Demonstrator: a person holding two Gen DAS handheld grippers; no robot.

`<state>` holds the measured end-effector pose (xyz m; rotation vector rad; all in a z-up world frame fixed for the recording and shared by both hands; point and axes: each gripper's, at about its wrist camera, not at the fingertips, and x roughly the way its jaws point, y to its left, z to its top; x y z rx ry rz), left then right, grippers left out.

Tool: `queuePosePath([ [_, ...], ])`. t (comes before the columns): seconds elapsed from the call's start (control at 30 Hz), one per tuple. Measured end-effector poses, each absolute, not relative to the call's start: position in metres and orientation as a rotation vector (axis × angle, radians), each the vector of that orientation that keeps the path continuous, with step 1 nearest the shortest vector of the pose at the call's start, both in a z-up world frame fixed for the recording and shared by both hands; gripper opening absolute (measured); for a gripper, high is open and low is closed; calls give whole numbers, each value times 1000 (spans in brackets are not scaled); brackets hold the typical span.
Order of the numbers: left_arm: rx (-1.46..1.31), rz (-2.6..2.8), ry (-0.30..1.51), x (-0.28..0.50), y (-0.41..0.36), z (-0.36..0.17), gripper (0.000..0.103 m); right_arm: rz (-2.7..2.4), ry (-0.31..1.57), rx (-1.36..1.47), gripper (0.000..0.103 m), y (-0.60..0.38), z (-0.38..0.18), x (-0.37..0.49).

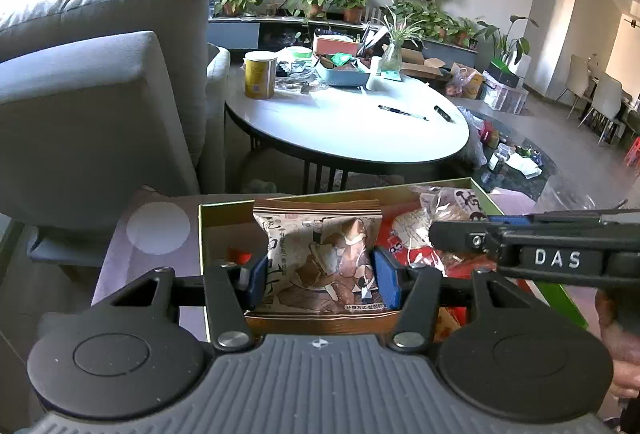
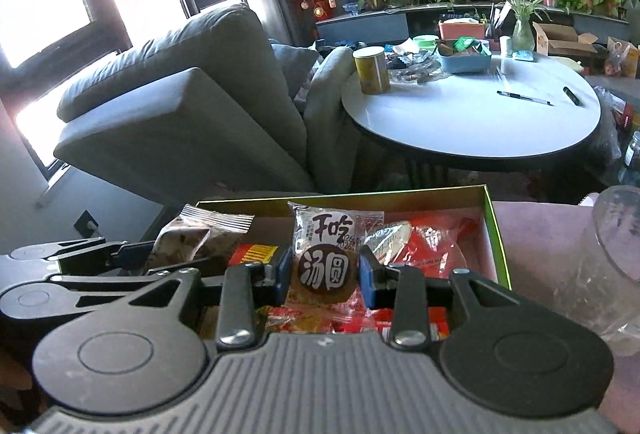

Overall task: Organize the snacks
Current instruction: 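Carry the brown bag with the left gripper while the right carries the round packet over the box, then open the left gripper into the box while the right gripper releases the round packet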

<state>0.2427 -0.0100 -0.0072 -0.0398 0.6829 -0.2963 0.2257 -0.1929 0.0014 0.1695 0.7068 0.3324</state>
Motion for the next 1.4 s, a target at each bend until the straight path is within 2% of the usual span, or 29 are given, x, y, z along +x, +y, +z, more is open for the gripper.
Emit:
queuePosePath([
  [0.13, -33, -288, 690, 244, -14, -10, 51, 334, 711, 164, 76, -187, 0, 229],
  [0.2, -38, -278, 691, 241, -11, -12, 56, 320, 715, 175, 76, -188, -1, 229],
  [0.7, -45, -265, 645, 213, 2, 0, 58, 338, 681, 163, 76, -199, 14, 205],
  [1.4, 13, -345, 588, 140, -21, 18, 62, 353, 660, 155, 76, -218, 28, 159],
])
